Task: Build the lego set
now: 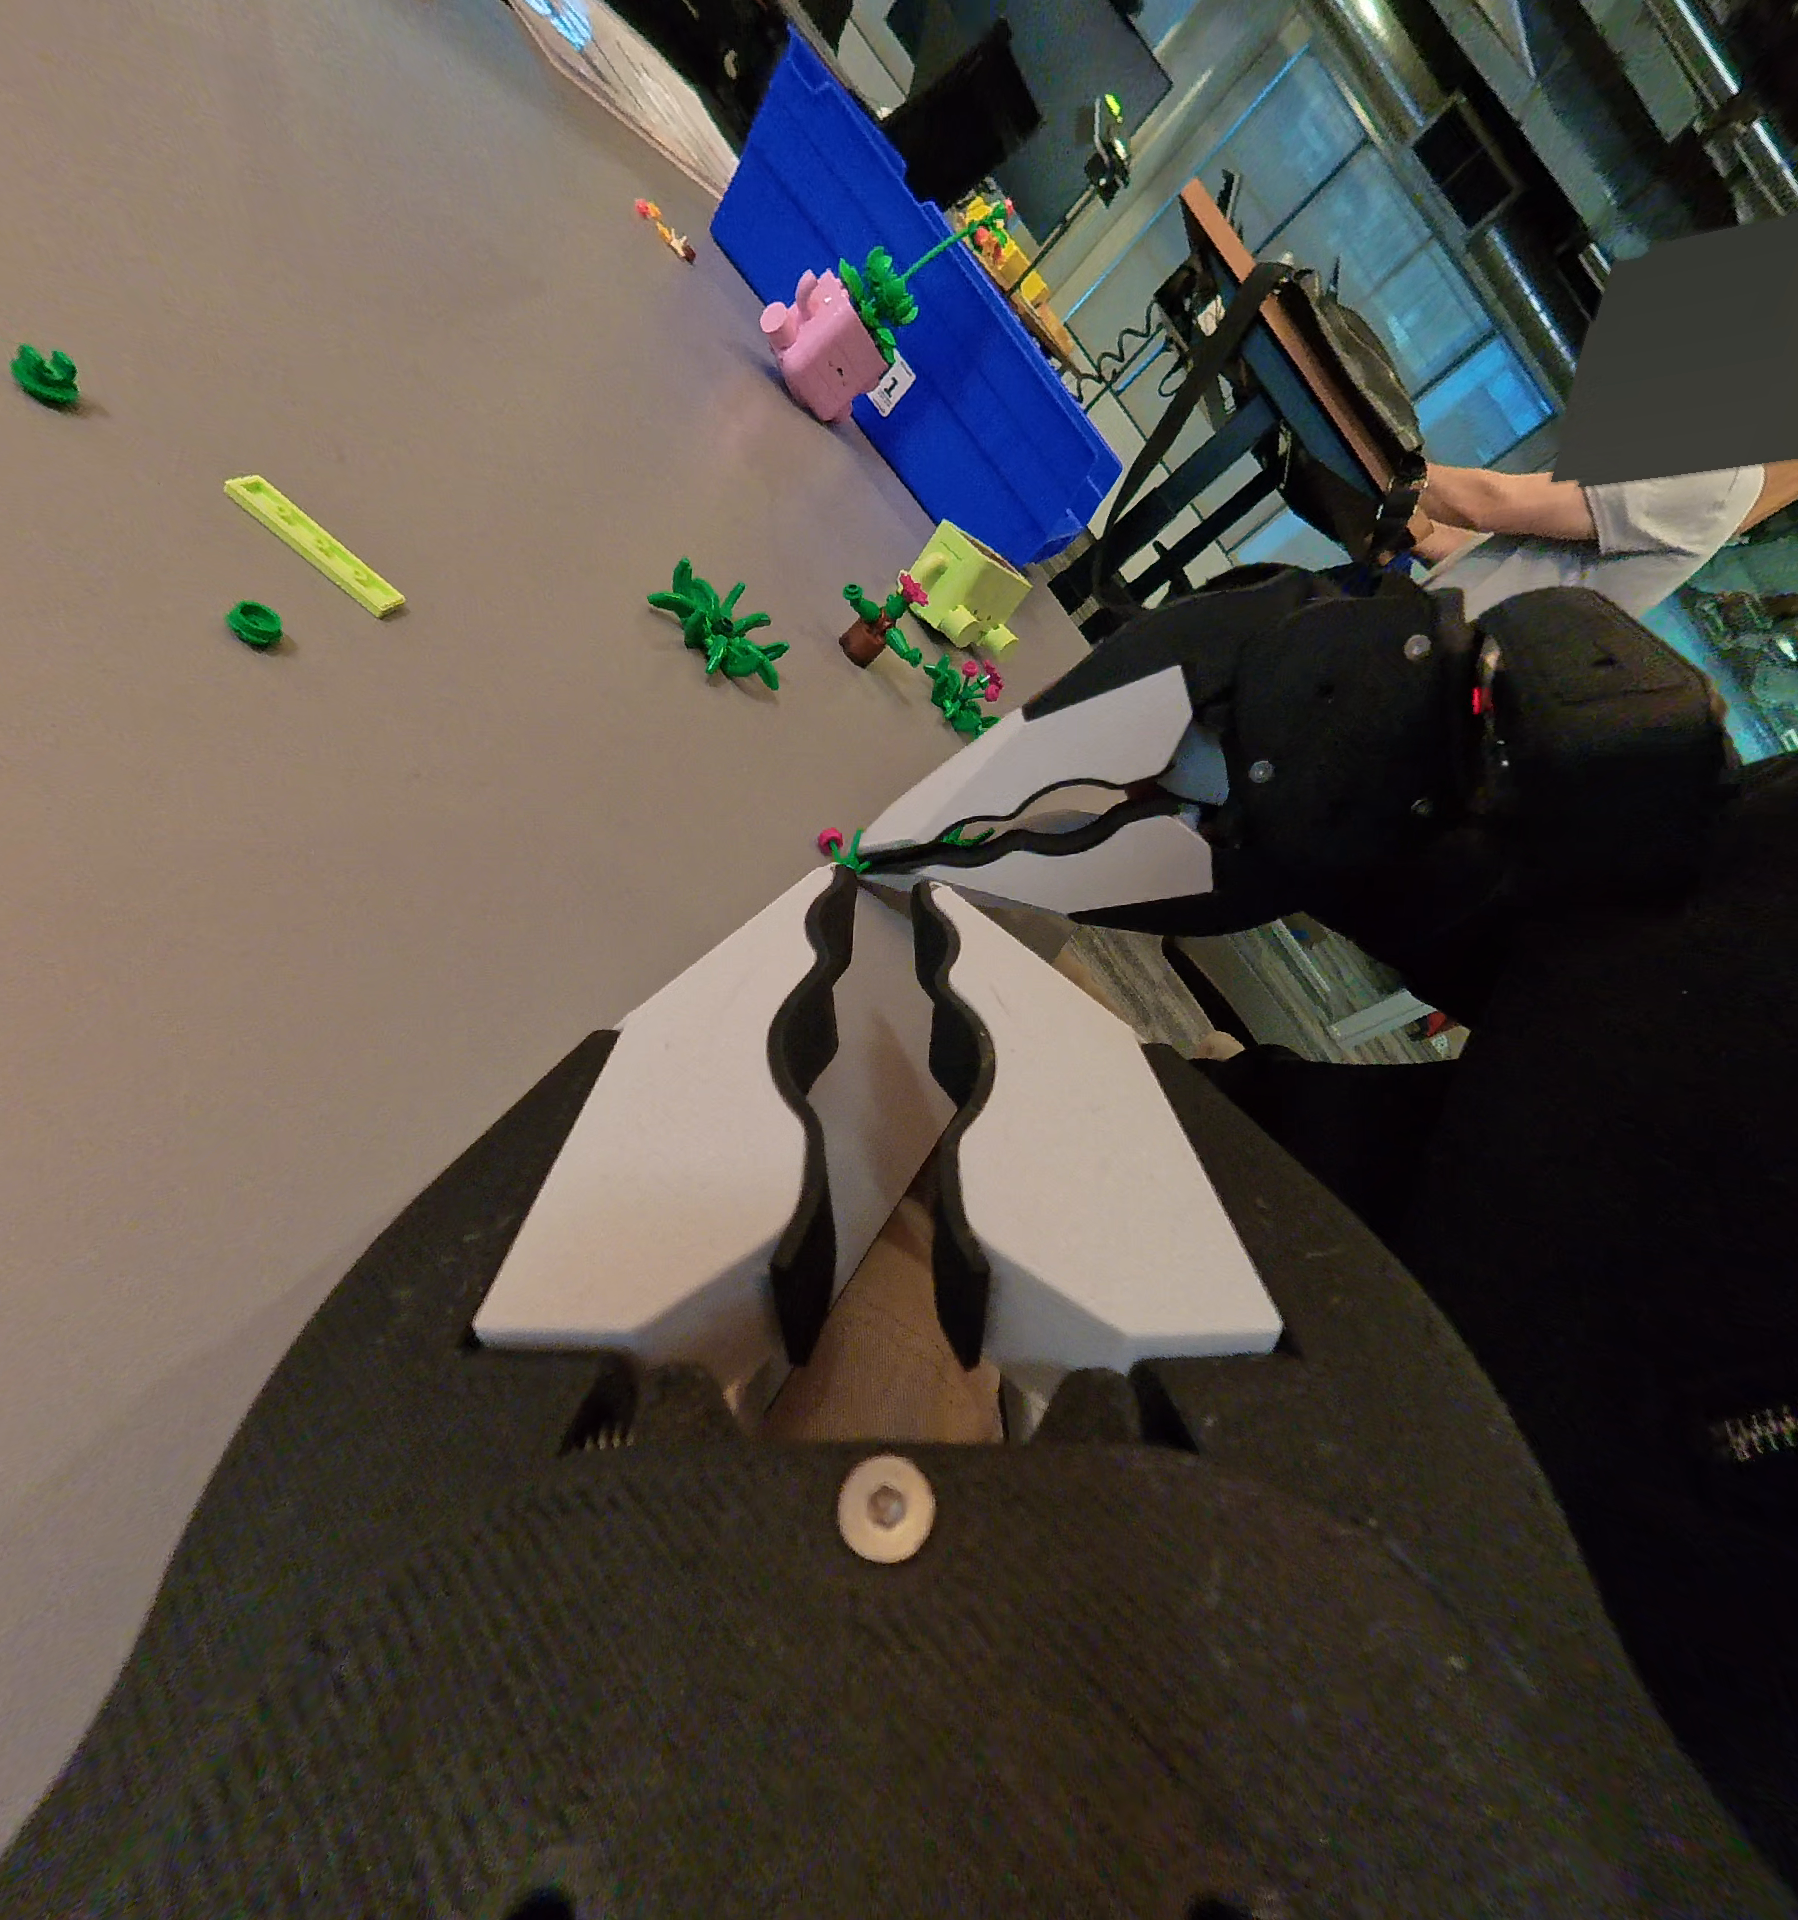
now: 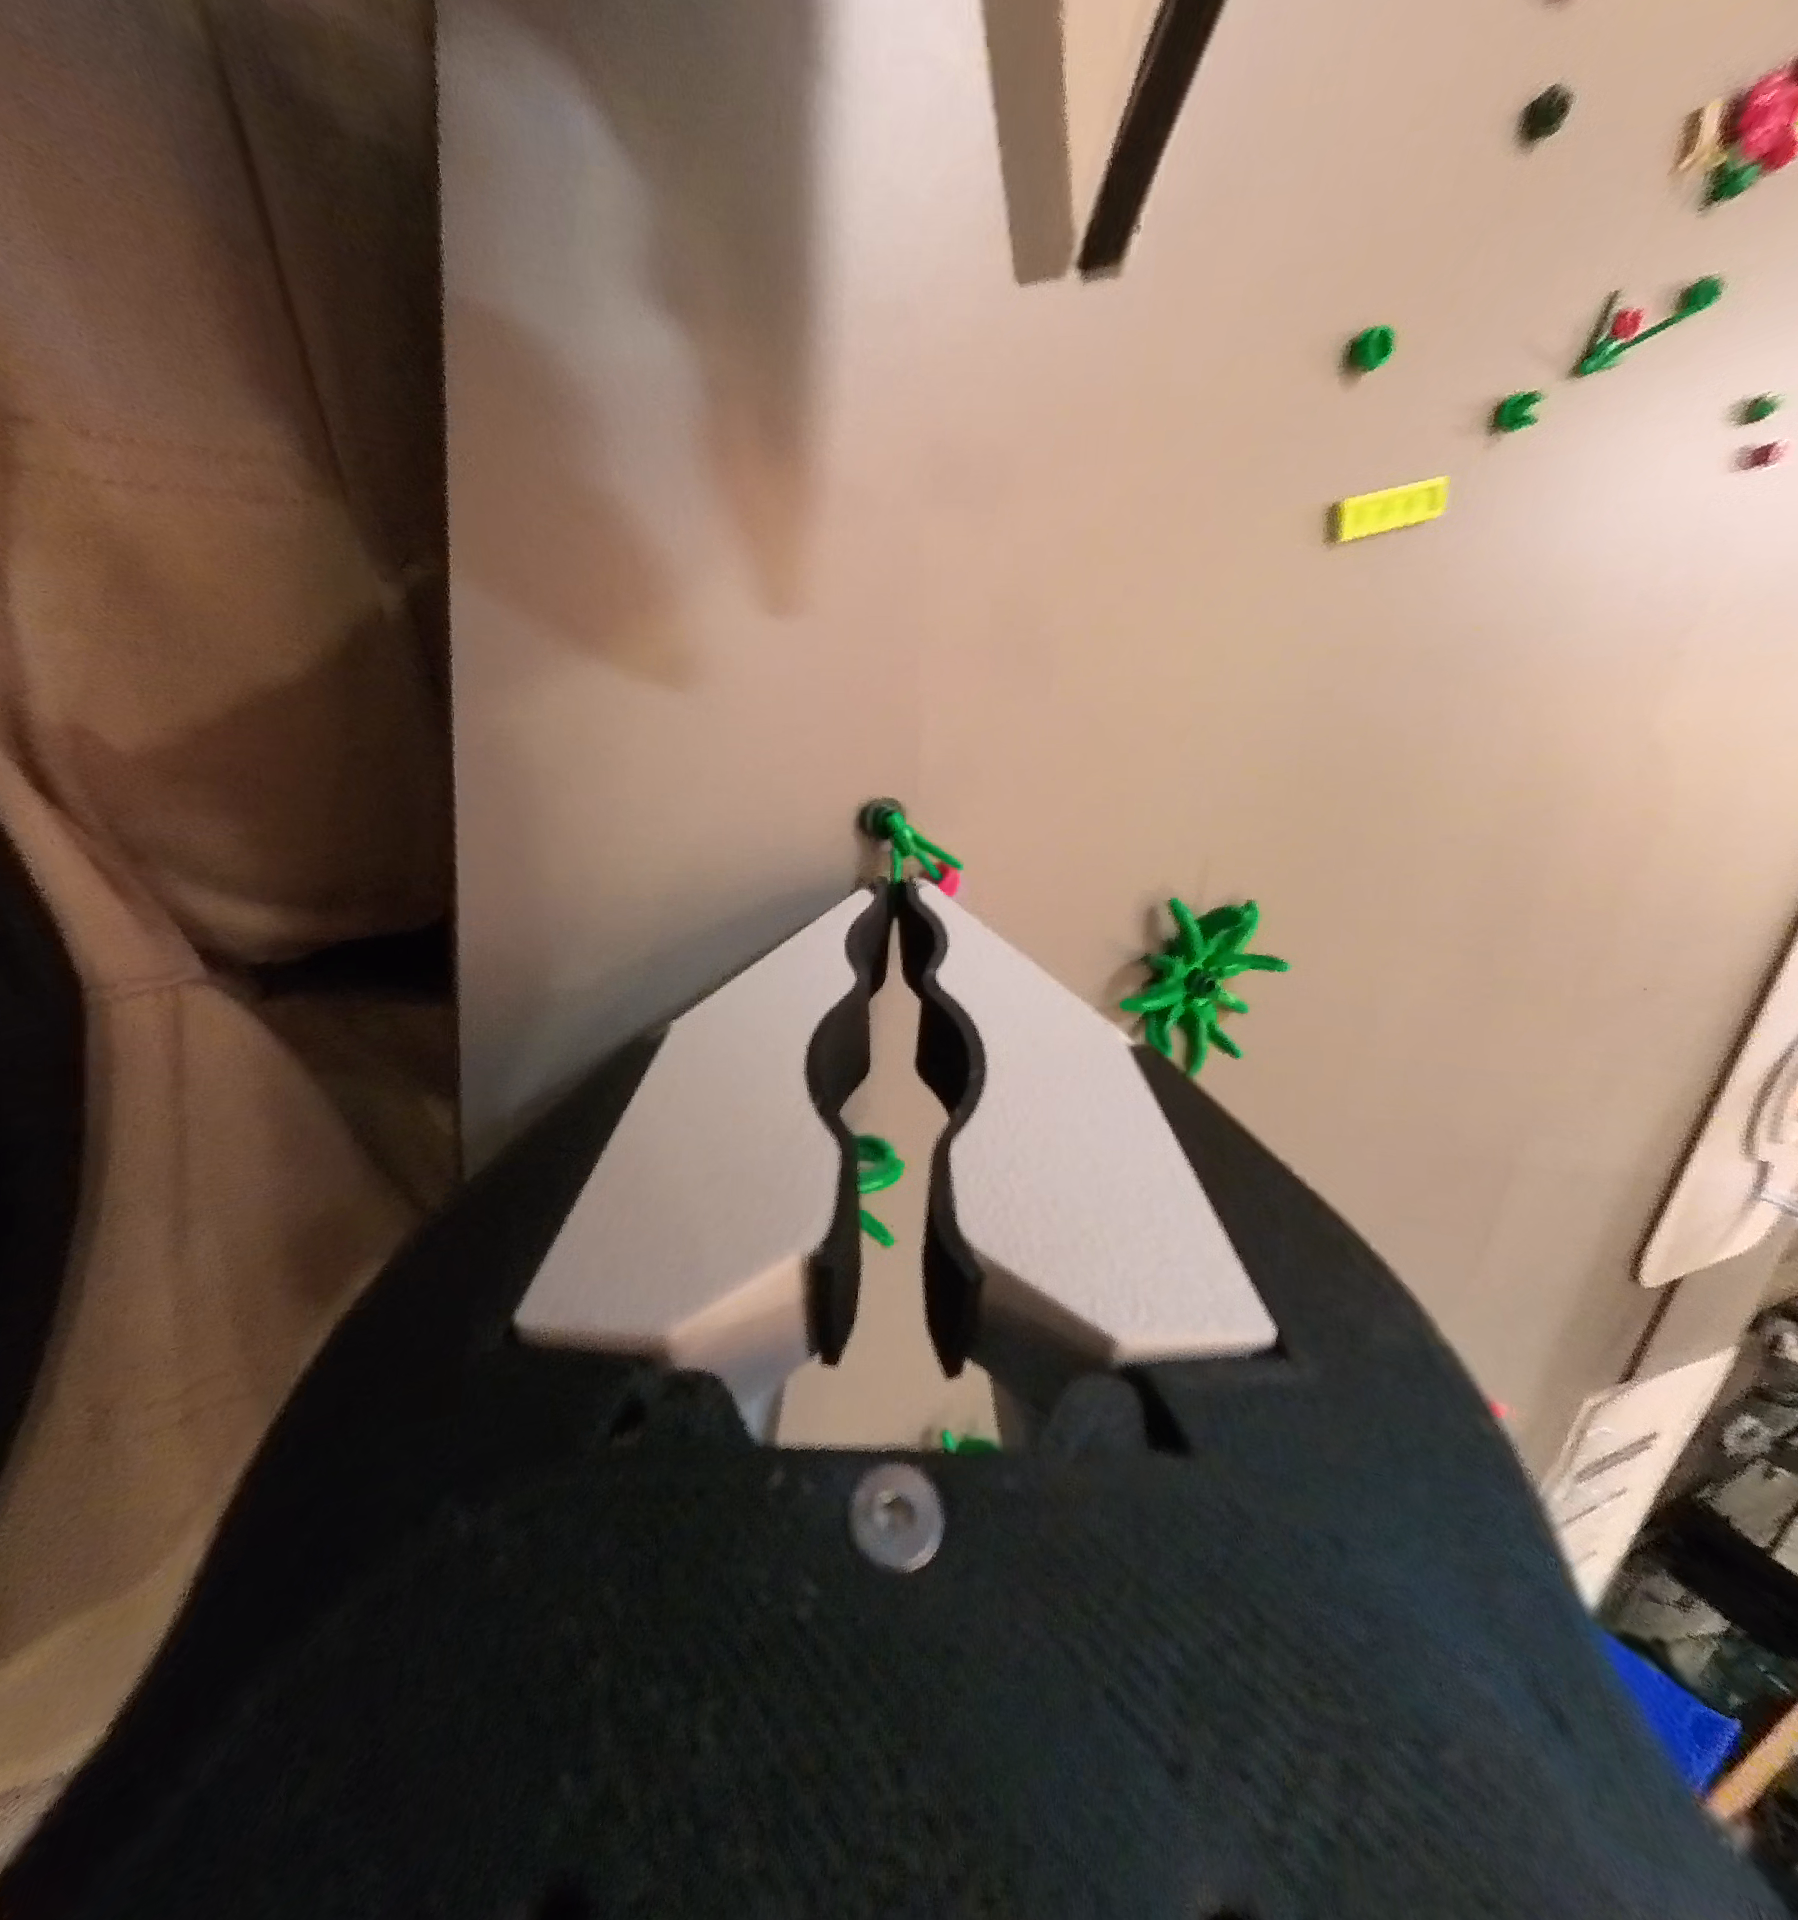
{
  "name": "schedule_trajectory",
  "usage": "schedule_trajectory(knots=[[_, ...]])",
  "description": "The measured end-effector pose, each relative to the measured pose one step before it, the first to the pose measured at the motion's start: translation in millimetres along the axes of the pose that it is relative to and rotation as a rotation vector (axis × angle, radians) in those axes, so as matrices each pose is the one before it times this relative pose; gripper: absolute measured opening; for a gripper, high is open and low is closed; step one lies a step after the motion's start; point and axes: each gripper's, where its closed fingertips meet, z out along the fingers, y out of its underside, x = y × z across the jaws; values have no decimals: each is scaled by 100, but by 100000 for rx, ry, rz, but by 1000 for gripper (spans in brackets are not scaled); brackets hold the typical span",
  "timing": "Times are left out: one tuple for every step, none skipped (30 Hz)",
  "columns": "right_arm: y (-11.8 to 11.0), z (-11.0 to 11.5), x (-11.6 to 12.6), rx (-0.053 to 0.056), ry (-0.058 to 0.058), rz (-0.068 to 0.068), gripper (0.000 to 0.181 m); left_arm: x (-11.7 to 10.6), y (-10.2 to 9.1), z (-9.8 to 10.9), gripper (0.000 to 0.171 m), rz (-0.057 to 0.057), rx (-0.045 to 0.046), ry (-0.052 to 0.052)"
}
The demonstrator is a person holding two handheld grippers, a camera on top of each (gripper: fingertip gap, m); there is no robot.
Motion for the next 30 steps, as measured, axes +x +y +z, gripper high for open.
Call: schedule_trajectory(knots=[[-147,-120,127,1010,1449,-800,0,-42,-16,-27,8,20,41,-161],[-68,-112,61,449,405,74,0,-41,-30,-30,8,-149,179,-54],[11,-74,47,-31,-156,587,0,-31,-18,-25,9,-337,127,85],[44,-85,93,30,70,553,0,-13,12,6,9,-318,3,155],[31,-74,81,128,179,120,0,7,27,22,9,-224,-123,221],[34,-73,41,51,252,-309,0,9,38,27,9,-100,-238,111],[-22,-52,45,251,658,-529,0,14,40,29,9,36,-269,14],[-150,-117,144,925,1624,-658,0,30,36,29,9,18,-163,164],[-339,-178,205,1996,2044,-643,0,69,4,17,9,-156,33,426],[-532,-236,222,2996,1960,-207,0,134,-10,20,9,-372,217,923],[-740,-288,188,4128,1386,259,0,257,-43,48,9,-534,391,1748],[-900,-329,159,5003,1090,544,0,303,-25,99,10,-862,434,2075],[-876,-319,252,4700,1626,912,0,300,16,133,11,-884,285,1964],[-753,-263,210,3856,1111,1012,0,261,92,169,12,-956,-72,1821],[-709,-229,159,3572,828,998,0,242,127,187,13,-1078,-343,1822],[-616,-226,252,3090,1508,740,0,242,99,185,13,-1019,-145,1699],[-494,-199,160,2563,1028,268,0,199,37,129,14,-862,289,1378],[-365,-128,13,1911,72,143,0,188,-31,89,14,-659,592,1230],[-231,-74,-85,1113,-255,-51,0,191,-68,50,14,-671,705,1302],[-161,-47,-201,878,-549,-852,0,149,-99,9,14,-639,775,1070],[-70,-8,-147,394,138,-1284,0,88,-75,-18,14,-620,699,748],[15,6,-48,-180,868,-1197,0,26,-47,-25,12,-643,360,490],[-5,-2,-103,-59,318,-1018,0,-11,17,-11,9,-577,-69,315],[-52,1,-92,210,176,-550,0,41,63,7,6,-475,-378,632],[-62,-13,-34,234,223,-131,0,13,54,8,3,-424,-363,401],[-117,-47,-61,565,-146,-10,0,-36,38,7,1,-217,-151,-95],[-70,-43,13,352,113,-59,0,-22,-27,-28,0,-199,135,-35],[-87,-45,43,571,250,-74,0,19,-11,-19,0,-398,7,257],[-89,-46,3,733,-135,294,0,43,-37,-30,0,-558,200,612],[-96,-40,21,921,-319,1068,0,96,-58,-52,0,-764,410,1006]])
